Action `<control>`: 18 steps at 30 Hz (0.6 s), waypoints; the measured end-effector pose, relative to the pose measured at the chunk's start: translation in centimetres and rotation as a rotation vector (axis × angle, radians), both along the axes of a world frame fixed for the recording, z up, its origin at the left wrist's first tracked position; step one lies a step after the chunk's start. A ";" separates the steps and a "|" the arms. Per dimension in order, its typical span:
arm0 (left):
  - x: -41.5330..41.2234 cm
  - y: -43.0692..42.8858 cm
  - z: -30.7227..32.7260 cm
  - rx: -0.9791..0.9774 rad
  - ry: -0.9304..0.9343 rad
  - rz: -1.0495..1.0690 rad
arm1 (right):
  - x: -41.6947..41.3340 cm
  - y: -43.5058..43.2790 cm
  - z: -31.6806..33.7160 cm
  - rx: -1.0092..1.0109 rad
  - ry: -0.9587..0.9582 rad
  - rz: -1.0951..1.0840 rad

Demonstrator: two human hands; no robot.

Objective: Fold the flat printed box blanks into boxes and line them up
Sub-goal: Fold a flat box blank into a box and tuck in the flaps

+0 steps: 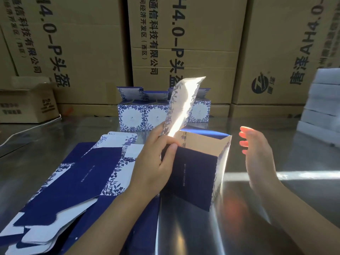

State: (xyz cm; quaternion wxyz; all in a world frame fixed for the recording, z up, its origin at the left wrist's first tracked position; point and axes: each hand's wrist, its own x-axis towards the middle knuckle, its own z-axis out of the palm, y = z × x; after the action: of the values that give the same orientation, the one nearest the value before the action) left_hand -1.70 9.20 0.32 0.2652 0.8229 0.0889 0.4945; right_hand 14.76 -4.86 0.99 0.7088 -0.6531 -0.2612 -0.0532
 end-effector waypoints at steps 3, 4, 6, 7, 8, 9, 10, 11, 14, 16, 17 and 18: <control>0.1 -0.1 0.0 -0.125 -0.032 -0.057 | 0.7 0.0 0.4 0.009 0.297 0.163; 0.1 -0.2 0.0 -0.156 -0.042 -0.075 | 0.8 0.0 0.3 0.016 0.358 0.215; 0.1 -0.4 0.0 -0.211 -0.055 -0.113 | 0.7 0.0 0.1 0.014 0.439 0.298; 0.2 -0.4 0.0 -0.242 -0.050 -0.126 | 0.6 -0.1 0.1 0.002 0.461 0.332; 0.2 -0.4 0.1 -0.277 -0.045 -0.137 | 0.5 -0.1 0.1 -0.014 0.468 0.360; 0.3 -0.4 0.1 -0.316 -0.046 -0.154 | 0.2 -0.1 0.3 -0.025 0.474 0.390; 0.3 -0.4 0.2 -0.363 -0.050 -0.174 | 0.1 -0.1 0.4 -0.036 0.470 0.423; 0.3 -0.4 0.3 -0.411 -0.054 -0.194 | -0.1 0.0 0.5 -0.035 0.468 0.460; 0.4 -0.1 0.3 -0.509 -0.057 -0.238 | -0.4 -0.1 0.6 -0.019 0.500 0.537; 0.4 0.0 0.1 -0.545 -0.061 -0.272 | -0.7 -0.2 0.8 0.001 0.527 0.592; 0.4 0.1 0.1 -0.554 -0.067 -0.288 | -0.7 -0.2 0.8 0.009 0.536 0.611; 0.3 0.1 0.2 -0.563 -0.078 -0.305 | -0.6 -0.3 0.8 0.021 0.542 0.615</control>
State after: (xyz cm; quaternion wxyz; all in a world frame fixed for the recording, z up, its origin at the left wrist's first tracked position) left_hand -1.37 9.30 0.50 0.5569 0.7015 0.0874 0.4360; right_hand 14.20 -5.12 1.83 0.7416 -0.5275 -0.2475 0.3325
